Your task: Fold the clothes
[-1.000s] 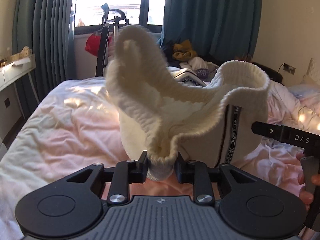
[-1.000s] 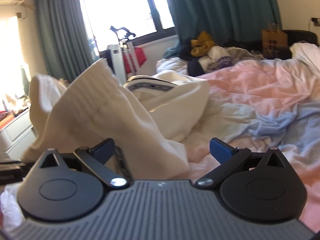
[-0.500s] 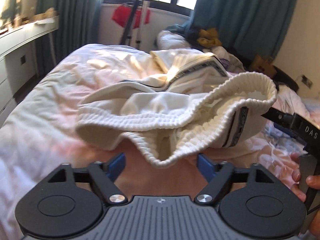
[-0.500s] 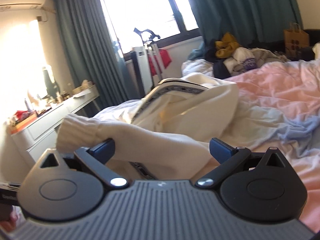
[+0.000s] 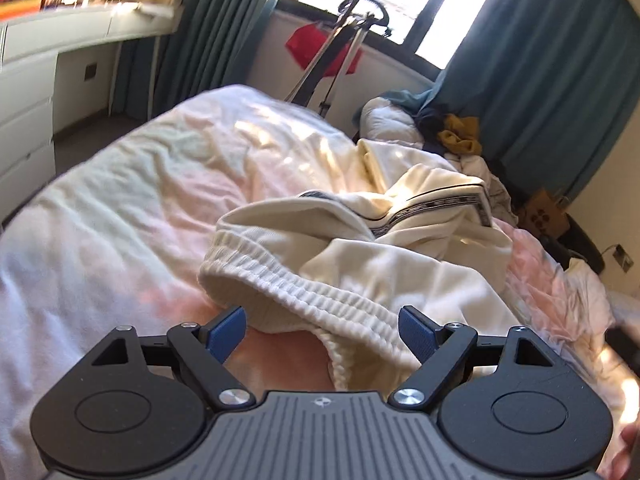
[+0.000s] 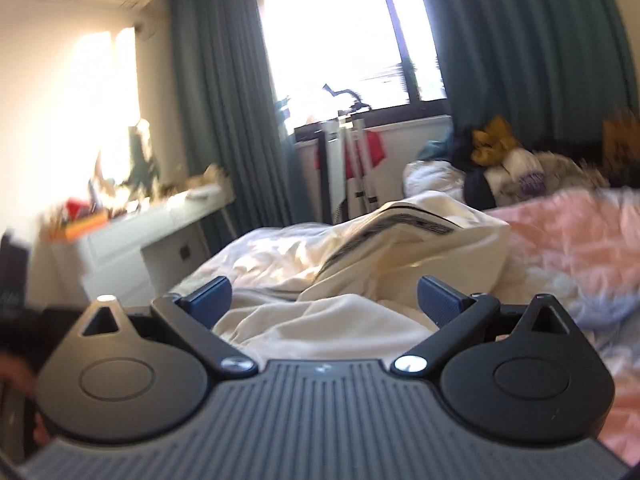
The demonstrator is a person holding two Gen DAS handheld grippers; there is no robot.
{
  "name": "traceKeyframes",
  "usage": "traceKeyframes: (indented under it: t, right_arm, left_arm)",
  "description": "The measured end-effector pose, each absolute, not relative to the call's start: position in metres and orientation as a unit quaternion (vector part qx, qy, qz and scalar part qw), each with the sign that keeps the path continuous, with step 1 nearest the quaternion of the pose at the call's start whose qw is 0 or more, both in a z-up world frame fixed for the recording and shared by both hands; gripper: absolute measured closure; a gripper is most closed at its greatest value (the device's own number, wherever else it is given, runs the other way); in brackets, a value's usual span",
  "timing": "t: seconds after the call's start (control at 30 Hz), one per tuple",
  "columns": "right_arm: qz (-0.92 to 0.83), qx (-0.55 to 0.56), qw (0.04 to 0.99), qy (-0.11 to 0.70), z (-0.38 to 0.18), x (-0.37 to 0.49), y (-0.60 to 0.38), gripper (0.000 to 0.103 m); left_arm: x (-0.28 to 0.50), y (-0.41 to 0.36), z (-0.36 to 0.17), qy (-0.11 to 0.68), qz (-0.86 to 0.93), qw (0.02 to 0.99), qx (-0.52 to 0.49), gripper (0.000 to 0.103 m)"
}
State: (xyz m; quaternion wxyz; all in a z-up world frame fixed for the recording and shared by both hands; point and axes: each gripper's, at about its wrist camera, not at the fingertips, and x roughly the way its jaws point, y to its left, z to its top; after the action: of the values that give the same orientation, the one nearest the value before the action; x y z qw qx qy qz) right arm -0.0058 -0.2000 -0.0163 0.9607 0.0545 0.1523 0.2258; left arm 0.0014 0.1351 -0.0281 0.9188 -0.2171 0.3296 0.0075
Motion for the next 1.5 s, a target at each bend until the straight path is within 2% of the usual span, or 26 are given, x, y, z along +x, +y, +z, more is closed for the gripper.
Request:
traceKeyframes:
  t: [0.17, 0.23, 0.37, 0.53, 0.7, 0.9, 1.0, 1.03, 1.07, 1.1, 1.13, 1.17, 1.2, 1.23, 1.3, 1.5]
  right_arm:
    - [0.22, -0.044, 0.936, 0.272, -0.053, 0.01, -0.163, 0.002]
    - [0.211, -0.058, 0.93, 0.295, -0.063, 0.013, -0.16, 0.004]
    - [0.178, -0.017, 0.937, 0.299, -0.06, 0.011, -0.174, 0.004]
    - [0.143, -0.007, 0.947, 0.289, -0.058, -0.003, -0.184, 0.02]
    - [0.107, 0.009, 0.96, 0.259, -0.044, -0.013, -0.202, 0.022]
    - [0.058, 0.085, 0.94, 0.325, -0.077, -0.002, -0.229, 0.024]
    - [0.069, 0.177, 0.909, 0.372, -0.104, 0.006, -0.241, 0.036]
    - [0.066, 0.187, 0.907, 0.372, -0.11, 0.005, -0.241, 0.043]
    - [0.064, 0.193, 0.907, 0.368, -0.113, 0.004, -0.239, 0.048]
    - [0.065, 0.189, 0.912, 0.357, -0.112, 0.001, -0.235, 0.059]
    - [0.07, 0.184, 0.918, 0.344, -0.11, -0.002, -0.232, 0.071]
    - [0.075, 0.18, 0.922, 0.333, -0.107, -0.004, -0.228, 0.076]
    - [0.083, 0.177, 0.926, 0.324, -0.103, -0.007, -0.225, 0.08]
    - [0.091, 0.174, 0.929, 0.314, -0.099, -0.01, -0.222, 0.084]
    - [0.107, 0.167, 0.935, 0.295, -0.09, -0.015, -0.215, 0.086]
    - [0.178, 0.164, 0.939, 0.243, -0.06, -0.027, -0.19, 0.086]
  left_arm:
    - [0.016, 0.159, -0.04, 0.333, 0.01, 0.893, -0.304, 0.018]
    - [0.019, 0.167, -0.043, 0.325, 0.007, 0.885, -0.333, 0.018]
    - [0.025, 0.177, -0.052, 0.317, -0.008, 0.865, -0.388, 0.018]
    - [0.029, 0.184, -0.067, 0.327, -0.016, 0.838, -0.438, 0.018]
    - [0.035, 0.186, -0.076, 0.331, -0.025, 0.821, -0.464, 0.018]
    - [0.049, 0.19, -0.083, 0.319, -0.038, 0.804, -0.5, 0.022]
    - [0.058, 0.187, -0.085, 0.313, -0.046, 0.803, -0.504, 0.025]
    - [0.061, 0.186, -0.085, 0.312, -0.04, 0.804, -0.504, 0.03]
    - [0.066, 0.186, -0.085, 0.316, -0.033, 0.803, -0.503, 0.04]
    - [0.071, 0.186, -0.085, 0.321, -0.026, 0.802, -0.503, 0.046]
    - [0.076, 0.186, -0.085, 0.326, -0.019, 0.801, -0.502, 0.062]
    - [0.082, 0.187, -0.082, 0.327, -0.016, 0.803, -0.498, 0.075]
    - [0.086, 0.187, -0.077, 0.32, -0.016, 0.809, -0.493, 0.08]
    - [0.088, 0.189, -0.069, 0.309, -0.016, 0.817, -0.487, 0.091]
    - [0.092, 0.193, -0.053, 0.287, -0.015, 0.832, -0.474, 0.094]
    - [0.113, 0.207, 0.03, 0.227, -0.016, 0.893, -0.389, 0.095]
